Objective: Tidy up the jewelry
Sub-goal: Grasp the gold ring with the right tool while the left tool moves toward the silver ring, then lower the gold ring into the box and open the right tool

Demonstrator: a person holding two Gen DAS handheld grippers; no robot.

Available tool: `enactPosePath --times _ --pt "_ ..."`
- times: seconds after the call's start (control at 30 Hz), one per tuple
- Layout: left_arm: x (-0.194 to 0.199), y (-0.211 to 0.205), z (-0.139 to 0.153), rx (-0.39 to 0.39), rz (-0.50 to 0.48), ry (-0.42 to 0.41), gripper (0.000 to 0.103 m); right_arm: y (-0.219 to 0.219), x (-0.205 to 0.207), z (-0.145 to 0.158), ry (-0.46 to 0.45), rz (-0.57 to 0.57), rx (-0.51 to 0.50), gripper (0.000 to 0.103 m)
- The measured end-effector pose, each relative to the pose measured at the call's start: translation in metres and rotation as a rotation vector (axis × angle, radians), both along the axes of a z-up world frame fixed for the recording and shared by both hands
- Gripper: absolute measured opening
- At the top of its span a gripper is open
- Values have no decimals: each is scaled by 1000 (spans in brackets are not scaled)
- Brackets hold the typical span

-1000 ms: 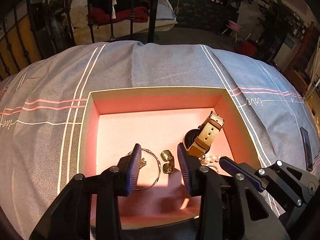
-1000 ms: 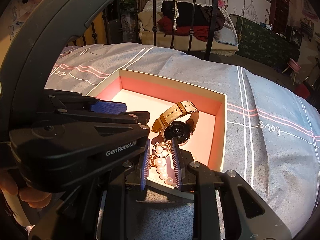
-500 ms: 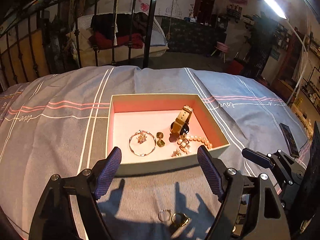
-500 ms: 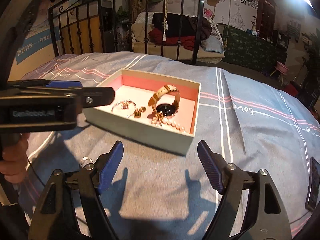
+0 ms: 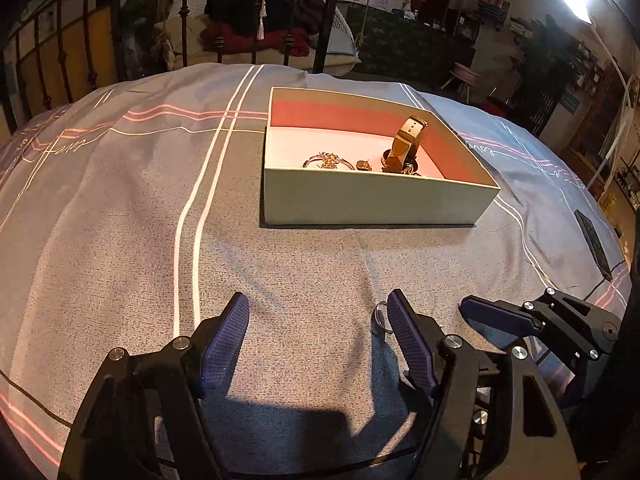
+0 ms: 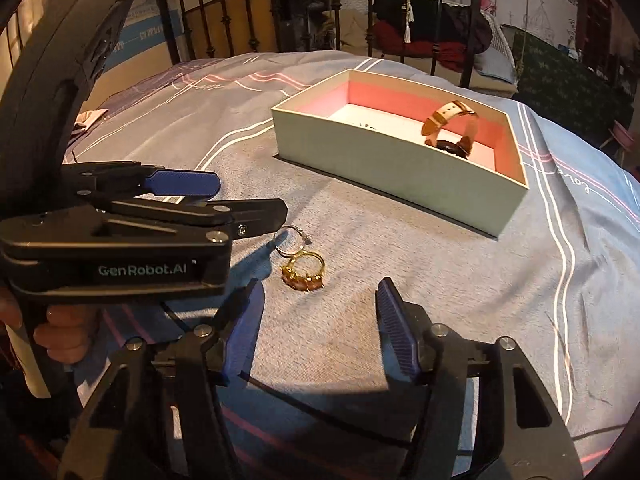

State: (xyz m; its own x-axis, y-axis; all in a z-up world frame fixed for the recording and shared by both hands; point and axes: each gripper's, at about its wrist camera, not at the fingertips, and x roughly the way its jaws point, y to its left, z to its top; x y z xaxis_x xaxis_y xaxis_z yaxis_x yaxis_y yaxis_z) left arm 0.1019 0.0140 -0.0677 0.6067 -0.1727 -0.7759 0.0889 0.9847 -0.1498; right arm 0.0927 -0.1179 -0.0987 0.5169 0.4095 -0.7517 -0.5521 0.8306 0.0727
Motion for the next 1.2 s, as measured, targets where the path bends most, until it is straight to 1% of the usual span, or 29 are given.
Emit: enactPosePath --times 0.07,0.1,0.13,0.23,0.37,0.5,0.6,0.67,0.97,1.1,1.2 --pt "-1 1 -1 -8 -8 3 69 9 4 -2 0 13 -20 46" --pt "-1 0 -1 -1 -16 3 69 11 5 -3 -7 14 -34 29" --pt "-2 -2 -1 4 -28 2 69 12 4 -3 -12 17 -39 25" --pt "-4 -10 -1 8 -65 -1 70 4 -5 -2 -24 12 -49 25" --pt "-3 -22 -5 18 -109 6 70 -20 -15 -3 -54 -62 -39 25" --pt "-2 -38 -10 84 -141 11 70 -37 -20 -5 -52 -84 -14 25" --pt "-3 -47 -13 138 -151 12 70 -36 -19 -5 -52 -86 -9 25" --pt "-4 -49 -14 159 -152 7 70 -36 -19 -5 -53 -89 -3 25" --pt "-6 -49 -13 173 -151 2 70 -39 -19 -5 -46 -93 18 25" --pt "-5 -49 -13 171 -152 -2 69 -39 -19 -5 -46 -93 18 25" --pt "-7 -47 -12 153 -150 -9 69 -39 -19 -5 -48 -94 20 25"
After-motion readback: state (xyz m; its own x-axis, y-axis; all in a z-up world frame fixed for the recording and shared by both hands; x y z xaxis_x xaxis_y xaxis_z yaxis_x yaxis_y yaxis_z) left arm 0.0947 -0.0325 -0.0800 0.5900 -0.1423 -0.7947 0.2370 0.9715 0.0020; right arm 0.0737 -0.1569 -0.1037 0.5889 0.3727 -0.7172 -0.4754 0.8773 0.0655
